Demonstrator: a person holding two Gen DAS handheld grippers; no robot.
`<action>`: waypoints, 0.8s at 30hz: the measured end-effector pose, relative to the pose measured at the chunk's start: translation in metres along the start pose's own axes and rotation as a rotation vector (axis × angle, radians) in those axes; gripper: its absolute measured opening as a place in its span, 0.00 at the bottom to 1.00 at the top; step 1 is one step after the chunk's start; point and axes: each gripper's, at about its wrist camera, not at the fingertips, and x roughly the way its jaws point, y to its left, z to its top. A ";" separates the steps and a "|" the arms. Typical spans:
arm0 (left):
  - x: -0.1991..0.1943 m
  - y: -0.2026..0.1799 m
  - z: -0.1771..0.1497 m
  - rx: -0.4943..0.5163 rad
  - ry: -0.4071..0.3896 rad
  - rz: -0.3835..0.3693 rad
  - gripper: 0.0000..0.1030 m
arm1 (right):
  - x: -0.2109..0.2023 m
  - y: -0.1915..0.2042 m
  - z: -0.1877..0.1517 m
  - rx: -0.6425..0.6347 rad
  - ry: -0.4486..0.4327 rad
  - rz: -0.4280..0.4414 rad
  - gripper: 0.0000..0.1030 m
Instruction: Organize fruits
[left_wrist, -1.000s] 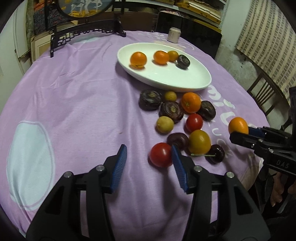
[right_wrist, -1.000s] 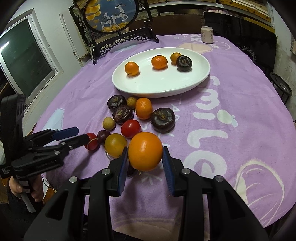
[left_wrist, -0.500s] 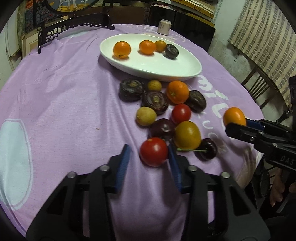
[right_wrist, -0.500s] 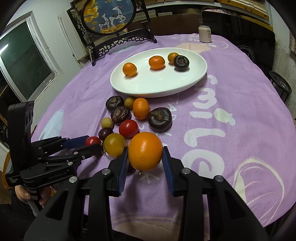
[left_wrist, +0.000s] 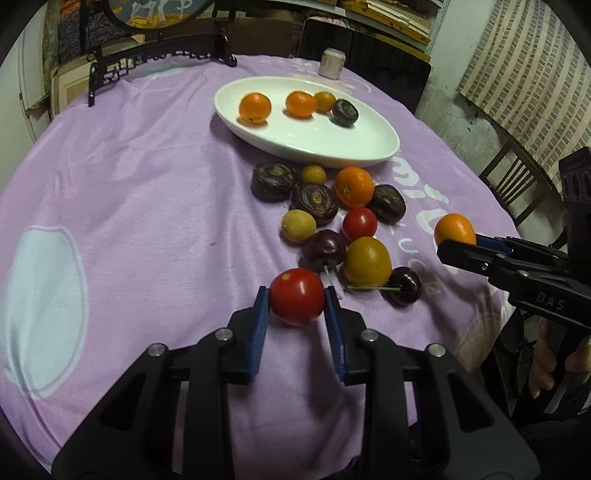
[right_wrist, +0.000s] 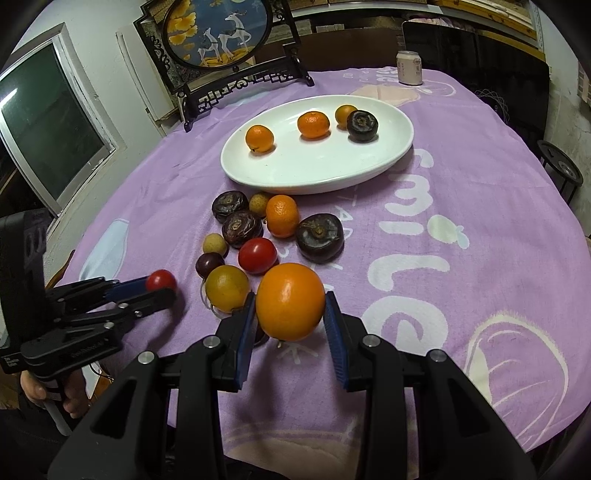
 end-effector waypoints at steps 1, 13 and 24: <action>-0.003 0.002 0.000 -0.006 -0.005 0.003 0.29 | 0.000 0.000 0.000 0.001 -0.001 0.001 0.35; -0.013 0.004 0.011 -0.005 -0.035 0.000 0.29 | 0.000 -0.002 0.003 0.001 -0.016 0.001 0.35; 0.011 0.001 0.116 0.033 -0.082 0.027 0.29 | 0.020 -0.019 0.070 -0.007 -0.037 -0.016 0.35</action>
